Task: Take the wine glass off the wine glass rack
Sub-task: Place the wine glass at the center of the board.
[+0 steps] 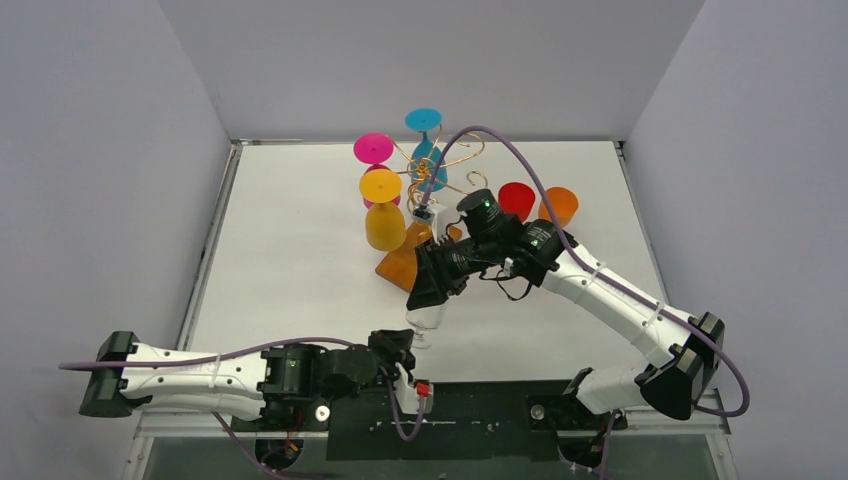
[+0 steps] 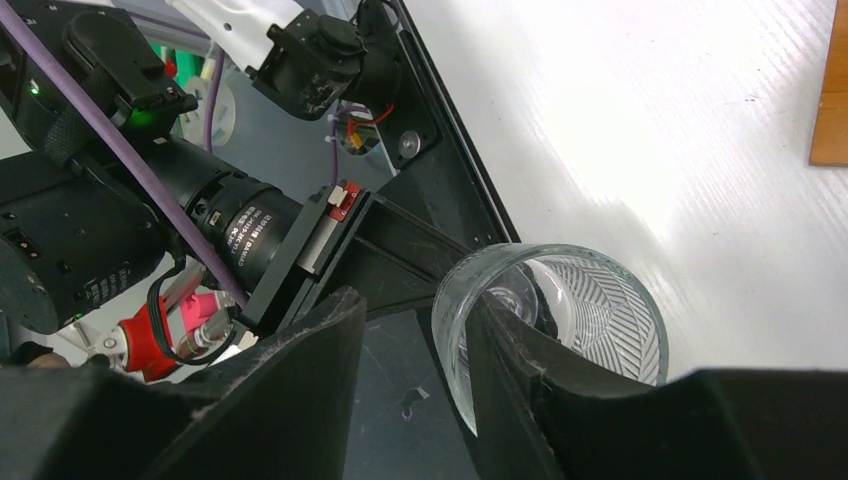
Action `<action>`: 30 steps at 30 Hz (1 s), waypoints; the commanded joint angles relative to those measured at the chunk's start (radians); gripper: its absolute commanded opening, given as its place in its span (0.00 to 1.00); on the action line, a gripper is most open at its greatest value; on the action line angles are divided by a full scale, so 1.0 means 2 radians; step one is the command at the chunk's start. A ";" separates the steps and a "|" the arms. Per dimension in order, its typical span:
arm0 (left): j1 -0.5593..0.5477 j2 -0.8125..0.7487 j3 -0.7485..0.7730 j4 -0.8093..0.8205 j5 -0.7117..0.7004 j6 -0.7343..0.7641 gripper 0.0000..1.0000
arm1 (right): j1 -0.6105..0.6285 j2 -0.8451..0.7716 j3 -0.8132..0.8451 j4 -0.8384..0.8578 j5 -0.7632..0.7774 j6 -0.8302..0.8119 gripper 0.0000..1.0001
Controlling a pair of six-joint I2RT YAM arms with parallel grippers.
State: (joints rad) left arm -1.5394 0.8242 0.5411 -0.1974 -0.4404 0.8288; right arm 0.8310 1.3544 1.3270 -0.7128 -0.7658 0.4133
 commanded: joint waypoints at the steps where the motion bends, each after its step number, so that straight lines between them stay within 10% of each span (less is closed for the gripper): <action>1: 0.000 -0.001 0.036 0.051 -0.025 0.023 0.00 | 0.018 0.008 0.023 -0.015 -0.013 -0.005 0.43; 8: 0.000 -0.008 0.032 0.051 -0.026 0.016 0.00 | 0.020 0.010 0.021 -0.010 -0.007 -0.006 0.31; 14: 0.000 -0.016 0.027 0.069 -0.031 0.016 0.00 | 0.026 0.012 0.016 -0.007 0.000 -0.006 0.41; 30: 0.000 -0.020 0.027 0.077 -0.040 0.010 0.00 | 0.040 -0.003 0.020 -0.002 0.036 -0.009 0.00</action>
State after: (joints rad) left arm -1.5444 0.8059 0.5411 -0.2146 -0.4606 0.8474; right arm 0.8665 1.3689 1.3399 -0.7254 -0.6823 0.3779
